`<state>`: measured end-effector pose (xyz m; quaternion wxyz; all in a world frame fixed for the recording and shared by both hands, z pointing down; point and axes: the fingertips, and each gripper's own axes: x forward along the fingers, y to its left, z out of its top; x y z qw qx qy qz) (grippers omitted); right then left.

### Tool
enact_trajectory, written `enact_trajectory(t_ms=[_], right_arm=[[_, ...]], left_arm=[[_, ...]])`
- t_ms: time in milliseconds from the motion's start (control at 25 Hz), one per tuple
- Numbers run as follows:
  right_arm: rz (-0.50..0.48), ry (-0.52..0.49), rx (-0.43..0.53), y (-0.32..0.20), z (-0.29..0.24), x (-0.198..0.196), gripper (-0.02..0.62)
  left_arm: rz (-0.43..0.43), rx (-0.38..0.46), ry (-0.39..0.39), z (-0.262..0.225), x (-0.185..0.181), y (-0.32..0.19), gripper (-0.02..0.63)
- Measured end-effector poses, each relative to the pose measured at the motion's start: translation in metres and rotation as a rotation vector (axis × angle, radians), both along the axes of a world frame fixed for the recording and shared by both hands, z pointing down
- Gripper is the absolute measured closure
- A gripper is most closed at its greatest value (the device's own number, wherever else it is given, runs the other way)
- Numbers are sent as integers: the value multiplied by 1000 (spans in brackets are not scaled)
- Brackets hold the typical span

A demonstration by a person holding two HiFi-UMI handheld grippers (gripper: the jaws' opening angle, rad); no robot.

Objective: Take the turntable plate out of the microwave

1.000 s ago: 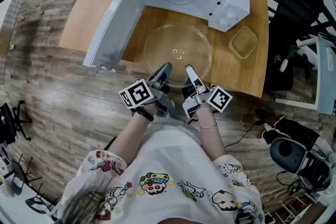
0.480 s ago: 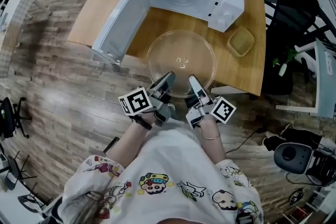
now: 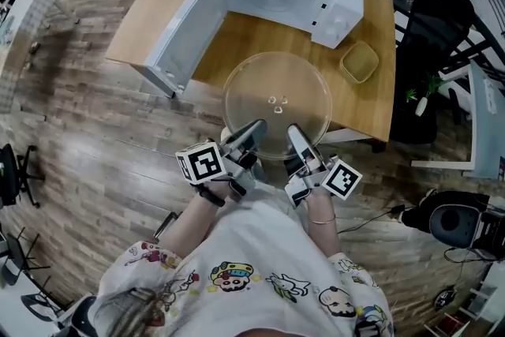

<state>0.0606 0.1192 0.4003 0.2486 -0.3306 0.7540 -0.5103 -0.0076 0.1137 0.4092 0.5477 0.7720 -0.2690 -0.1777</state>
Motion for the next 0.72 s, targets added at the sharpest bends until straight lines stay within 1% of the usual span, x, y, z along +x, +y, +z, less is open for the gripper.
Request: enact_trajectory(t_ms=[80, 240, 520, 720], right_arm=[[4, 10, 8, 2, -6, -1, 523], [13, 14, 14, 3, -18, -5, 523], [25, 24, 15, 0, -36, -19, 523], [29, 21, 27, -10, -40, -28, 522]], left_arm=[[12, 12, 9, -7, -1, 1, 549], [26, 29, -8, -19, -6, 0, 548], [61, 32, -16, -36, -19, -3, 545], [79, 43, -22, -41, -27, -13, 545]])
